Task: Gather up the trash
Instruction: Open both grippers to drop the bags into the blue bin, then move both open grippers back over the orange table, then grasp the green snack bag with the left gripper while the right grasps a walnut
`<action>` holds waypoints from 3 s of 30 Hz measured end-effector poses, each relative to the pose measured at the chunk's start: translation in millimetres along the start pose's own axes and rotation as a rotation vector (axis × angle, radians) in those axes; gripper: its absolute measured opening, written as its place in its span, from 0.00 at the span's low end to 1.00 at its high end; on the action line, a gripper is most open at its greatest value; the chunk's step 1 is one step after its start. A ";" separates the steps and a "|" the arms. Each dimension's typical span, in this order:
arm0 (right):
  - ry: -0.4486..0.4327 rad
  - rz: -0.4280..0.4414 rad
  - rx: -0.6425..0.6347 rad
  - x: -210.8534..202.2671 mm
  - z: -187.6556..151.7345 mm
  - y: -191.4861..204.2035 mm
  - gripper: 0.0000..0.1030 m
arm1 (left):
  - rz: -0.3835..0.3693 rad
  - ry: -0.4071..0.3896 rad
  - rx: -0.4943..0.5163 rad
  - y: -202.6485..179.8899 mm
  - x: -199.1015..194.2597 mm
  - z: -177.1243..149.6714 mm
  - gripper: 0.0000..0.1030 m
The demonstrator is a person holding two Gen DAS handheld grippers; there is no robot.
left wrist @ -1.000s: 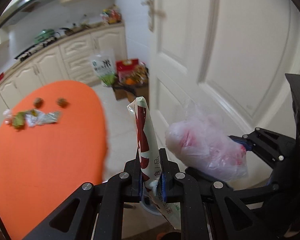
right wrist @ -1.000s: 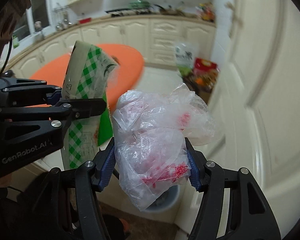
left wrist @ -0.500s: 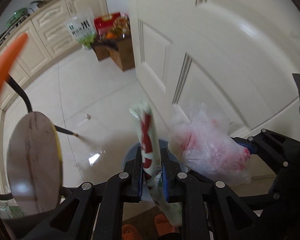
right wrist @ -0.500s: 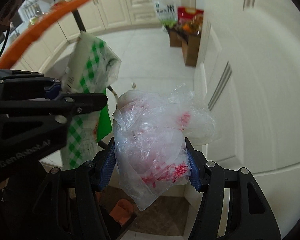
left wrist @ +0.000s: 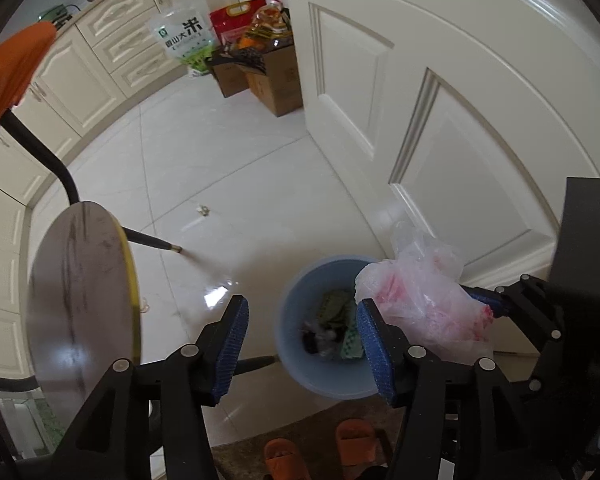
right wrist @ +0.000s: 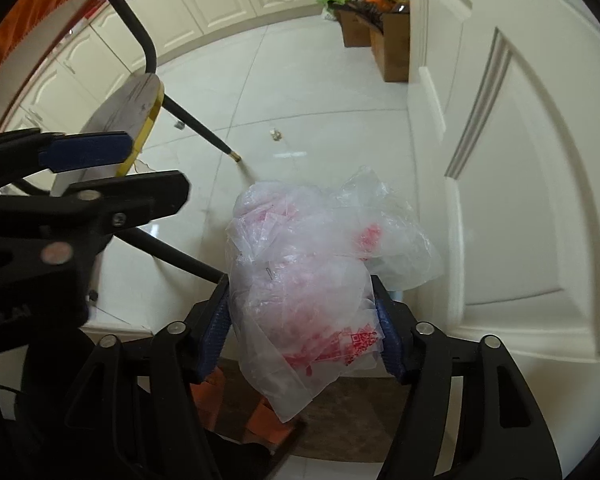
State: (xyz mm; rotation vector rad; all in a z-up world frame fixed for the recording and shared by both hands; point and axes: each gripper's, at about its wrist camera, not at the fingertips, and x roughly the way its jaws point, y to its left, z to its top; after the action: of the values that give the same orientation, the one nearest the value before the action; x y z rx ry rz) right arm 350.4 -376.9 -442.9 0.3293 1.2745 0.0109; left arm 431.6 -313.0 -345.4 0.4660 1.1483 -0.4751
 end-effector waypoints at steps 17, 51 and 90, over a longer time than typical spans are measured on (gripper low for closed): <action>-0.171 -0.074 -0.053 -128.6 -16.7 59.1 0.90 | -0.069 -0.218 0.001 -3.8 -147.9 -47.4 0.55; -0.291 -0.054 -0.470 -86.4 238.6 298.2 1.00 | 0.201 -0.265 -0.475 405.0 -150.6 -1.1 0.86; -0.279 0.103 -0.472 -117.8 183.1 288.5 0.24 | 0.120 -0.336 -0.318 278.9 -215.5 -43.6 0.34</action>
State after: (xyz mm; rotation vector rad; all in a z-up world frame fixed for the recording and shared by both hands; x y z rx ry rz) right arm 537.1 -167.4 -215.0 -0.0133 0.9421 0.3374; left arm 488.2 -37.0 -129.1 0.1679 0.8456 -0.2473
